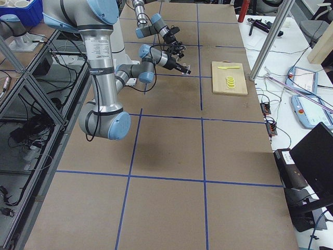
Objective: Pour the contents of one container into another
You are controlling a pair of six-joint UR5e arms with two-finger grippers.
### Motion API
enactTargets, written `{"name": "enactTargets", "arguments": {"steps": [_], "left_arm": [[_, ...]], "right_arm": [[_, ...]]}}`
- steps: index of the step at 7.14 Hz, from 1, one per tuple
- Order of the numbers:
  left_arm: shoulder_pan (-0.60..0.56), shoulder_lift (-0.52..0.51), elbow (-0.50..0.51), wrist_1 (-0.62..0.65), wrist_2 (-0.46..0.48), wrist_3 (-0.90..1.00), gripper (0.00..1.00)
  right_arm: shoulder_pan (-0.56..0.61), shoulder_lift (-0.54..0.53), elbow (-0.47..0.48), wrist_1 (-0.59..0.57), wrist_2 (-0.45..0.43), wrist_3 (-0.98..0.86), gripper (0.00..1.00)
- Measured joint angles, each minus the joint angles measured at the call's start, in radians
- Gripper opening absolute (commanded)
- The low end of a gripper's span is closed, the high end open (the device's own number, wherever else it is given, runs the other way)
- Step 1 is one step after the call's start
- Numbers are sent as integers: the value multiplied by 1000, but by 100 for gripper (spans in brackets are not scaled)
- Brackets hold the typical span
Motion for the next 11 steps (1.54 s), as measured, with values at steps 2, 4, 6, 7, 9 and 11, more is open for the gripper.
{"name": "enactTargets", "arguments": {"steps": [2,4,6,7,9,11], "left_arm": [[1,-70,100,-55,-31,16,0],[2,-108,161,-91,-37,17,0],[2,-127,170,-95,-38,17,0],[2,-136,171,-96,-39,17,0],[3,-146,177,-96,-38,18,0],[4,-154,188,-97,-38,19,0]], "right_arm": [[-3,85,28,-155,2,-13,0],[-13,125,30,-204,-23,-48,0],[-15,132,31,-210,-31,-138,0],[-16,133,32,-210,-30,-183,0],[-19,141,32,-211,-27,-279,0],[-22,154,28,-212,-27,-352,0]]}}
